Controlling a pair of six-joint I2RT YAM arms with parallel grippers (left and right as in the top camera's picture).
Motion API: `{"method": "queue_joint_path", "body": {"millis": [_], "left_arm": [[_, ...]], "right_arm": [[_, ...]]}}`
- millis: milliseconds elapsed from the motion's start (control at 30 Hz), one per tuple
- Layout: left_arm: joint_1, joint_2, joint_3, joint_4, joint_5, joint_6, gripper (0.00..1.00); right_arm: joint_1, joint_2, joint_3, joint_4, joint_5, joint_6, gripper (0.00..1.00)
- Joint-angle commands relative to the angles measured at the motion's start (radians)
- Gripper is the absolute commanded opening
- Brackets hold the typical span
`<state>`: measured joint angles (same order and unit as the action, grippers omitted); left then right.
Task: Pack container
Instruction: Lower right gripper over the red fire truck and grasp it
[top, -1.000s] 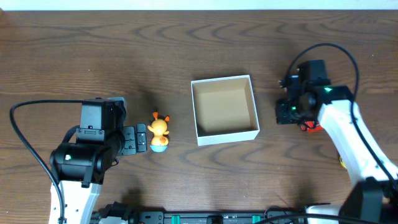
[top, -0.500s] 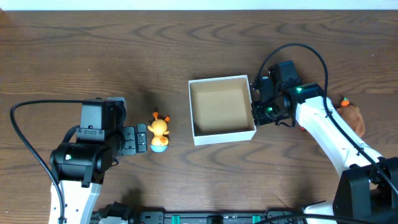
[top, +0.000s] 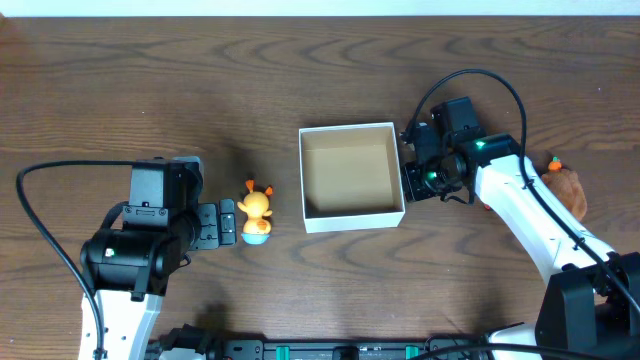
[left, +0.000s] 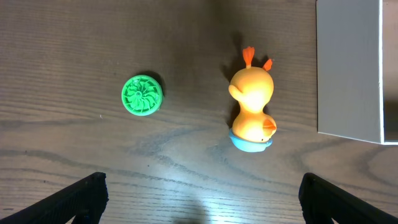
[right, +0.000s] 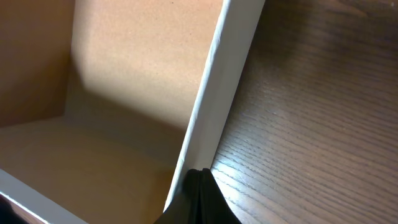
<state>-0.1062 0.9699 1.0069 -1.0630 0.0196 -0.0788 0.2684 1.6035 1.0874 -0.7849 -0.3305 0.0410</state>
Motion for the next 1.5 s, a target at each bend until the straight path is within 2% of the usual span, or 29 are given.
{"method": "queue_joint_path", "body": {"millis": [0, 67, 133, 300, 400, 433, 467, 567, 633, 667, 833, 1067, 1300, 1467], "left_arm": [[0.005, 0.003, 0.016, -0.002, -0.001, -0.009, 0.98], [0.005, 0.003, 0.016, -0.002, -0.001, -0.009, 0.98], [0.005, 0.003, 0.016, -0.002, -0.001, -0.01, 0.98], [0.005, 0.003, 0.016, -0.002, -0.001, -0.01, 0.98], [0.005, 0.003, 0.016, -0.002, -0.001, -0.009, 0.98], [0.005, 0.003, 0.016, -0.002, -0.001, -0.009, 0.98], [0.005, 0.003, 0.016, -0.002, -0.001, -0.009, 0.98], [0.005, 0.003, 0.016, -0.002, -0.001, -0.01, 0.98], [0.005, 0.003, 0.016, -0.002, -0.001, -0.01, 0.98], [0.005, 0.003, 0.016, -0.002, -0.001, -0.01, 0.98], [0.005, 0.003, 0.016, -0.002, -0.001, -0.01, 0.98], [0.005, 0.003, 0.016, -0.002, -0.001, -0.01, 0.98], [0.005, 0.003, 0.016, -0.002, -0.001, -0.009, 0.98], [0.005, 0.003, 0.016, -0.002, -0.001, -0.01, 0.98]], "right_arm": [[0.01, 0.0, 0.016, 0.008, -0.037, 0.006, 0.01], [0.01, 0.0, 0.016, 0.008, -0.026, 0.006, 0.0], [0.01, 0.0, 0.017, 0.008, 0.021, 0.01, 0.04], [-0.018, -0.018, 0.034, -0.008, 0.235, 0.085, 0.08], [-0.064, -0.055, 0.088, -0.079, 0.302, 0.079, 0.15], [-0.08, -0.068, 0.109, -0.093, 0.328, 0.06, 0.29], [-0.1, -0.083, 0.135, -0.115, 0.36, 0.033, 0.49], [-0.162, -0.116, 0.209, -0.181, 0.424, -0.063, 0.84], [-0.205, -0.126, 0.238, -0.216, 0.425, -0.149, 0.97], [-0.228, -0.127, 0.241, -0.227, 0.425, -0.2, 0.99], [-0.323, -0.09, 0.238, -0.273, 0.425, -0.335, 0.99], [-0.415, 0.01, 0.238, -0.267, 0.424, -0.357, 0.99], [-0.417, 0.119, 0.238, -0.256, 0.401, -0.356, 0.99], [-0.417, 0.199, 0.238, -0.251, 0.401, -0.356, 0.94]]}}
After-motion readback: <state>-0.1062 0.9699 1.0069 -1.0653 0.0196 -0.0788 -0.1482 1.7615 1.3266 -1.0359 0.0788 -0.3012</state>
